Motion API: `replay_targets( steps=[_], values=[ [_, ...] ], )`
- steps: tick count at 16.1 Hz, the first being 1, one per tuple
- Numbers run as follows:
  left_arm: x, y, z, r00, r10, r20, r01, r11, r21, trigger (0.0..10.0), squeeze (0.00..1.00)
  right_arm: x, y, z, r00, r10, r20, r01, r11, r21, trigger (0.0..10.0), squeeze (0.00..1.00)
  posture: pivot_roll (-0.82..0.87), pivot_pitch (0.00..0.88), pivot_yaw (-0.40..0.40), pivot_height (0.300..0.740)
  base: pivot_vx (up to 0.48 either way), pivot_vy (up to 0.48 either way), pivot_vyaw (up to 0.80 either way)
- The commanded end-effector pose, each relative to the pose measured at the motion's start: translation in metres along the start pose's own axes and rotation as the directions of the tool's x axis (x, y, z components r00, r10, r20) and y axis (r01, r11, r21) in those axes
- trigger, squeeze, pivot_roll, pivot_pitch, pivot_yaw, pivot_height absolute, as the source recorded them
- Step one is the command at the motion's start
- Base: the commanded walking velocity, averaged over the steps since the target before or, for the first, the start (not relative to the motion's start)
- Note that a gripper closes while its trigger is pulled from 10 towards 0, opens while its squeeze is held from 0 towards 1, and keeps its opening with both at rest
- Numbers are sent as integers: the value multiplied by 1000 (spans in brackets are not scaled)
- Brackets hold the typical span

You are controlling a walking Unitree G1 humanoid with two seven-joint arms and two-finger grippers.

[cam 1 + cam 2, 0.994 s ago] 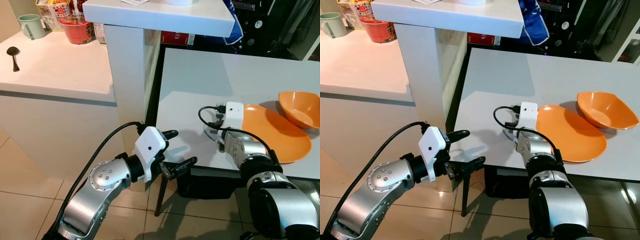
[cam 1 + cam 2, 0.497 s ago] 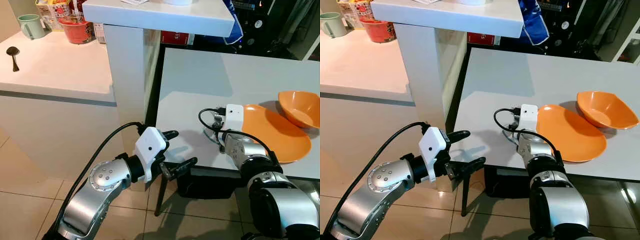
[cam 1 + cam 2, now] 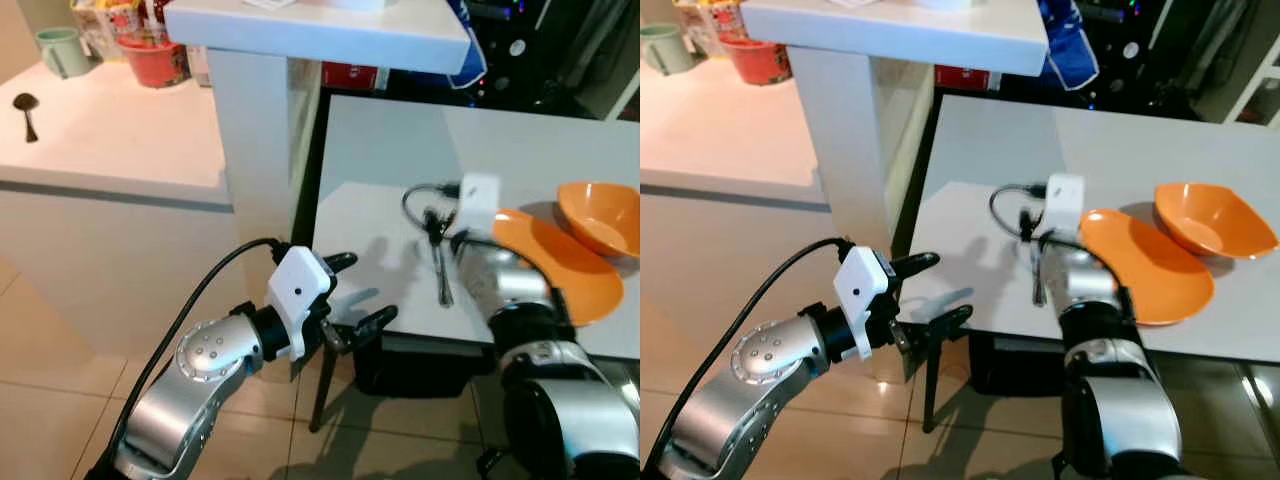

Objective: Setting the table

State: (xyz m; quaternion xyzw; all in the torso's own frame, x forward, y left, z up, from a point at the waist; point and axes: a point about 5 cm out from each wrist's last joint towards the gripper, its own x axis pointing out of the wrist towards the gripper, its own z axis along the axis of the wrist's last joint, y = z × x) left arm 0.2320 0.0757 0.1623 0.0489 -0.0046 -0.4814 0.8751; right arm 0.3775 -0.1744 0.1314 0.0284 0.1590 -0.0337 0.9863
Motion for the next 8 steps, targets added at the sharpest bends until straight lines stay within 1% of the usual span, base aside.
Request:
replay_targets(
  steps=[1, 2, 3, 4, 5, 6, 7, 8],
  values=[
    [-3, 3, 5, 999, 38, 13, -38, 999, 7, 10000, 0, -8, -4, 10, 1000, 2, 29, -3, 1000, 18, 10000, 0, 21, 0, -56, 740, 0, 0, 0],
    [-5, 9, 8, 993, 109, 35, -110, 994, 23, 10000, 0, -16, -3, 17, 996, 49, 72, -52, 998, 42, 10000, 0, 12, 0, -54, 740, 0, 0, 0],
    [-7, 13, 10, 987, 151, 47, -153, 988, 30, 10000, 0, -20, -2, 20, 993, 78, 91, -83, 995, 52, 10000, 0, 12, 0, -54, 740, 0, 0, 0],
    [-16, 28, 13, 947, 315, 58, -317, 948, 30, 10000, 0, -42, -3, 30, 959, 195, 207, -202, 979, 16, 10000, 0, 7, 0, -56, 740, 0, 0, 0],
    [-24, 34, 12, 916, 397, 47, -399, 916, 42, 10000, 0, -58, -3, 32, 933, 265, 245, -274, 962, 3, 10000, 0, 2, 0, -61, 740, 0, 0, 0],
    [-28, 35, 11, 912, 408, 41, -410, 911, 42, 10000, 0, -66, -2, 31, 927, 284, 247, -290, 957, -11, 10000, 0, -3, 0, -61, 740, 0, 0, 0],
    [-36, 35, 6, 905, 425, 23, -425, 904, 47, 10000, 0, -84, 1, 18, 922, 317, 222, -318, 947, -31, 10000, 0, 3, 0, -58, 740, 0, 0, 0],
    [-36, 33, 3, 906, 423, 9, -423, 904, 62, 10000, 0, -92, 2, 7, 924, 317, 212, -321, 947, -18, 10000, 0, 6, 0, -58, 740, 0, 244, 0]
  ],
)
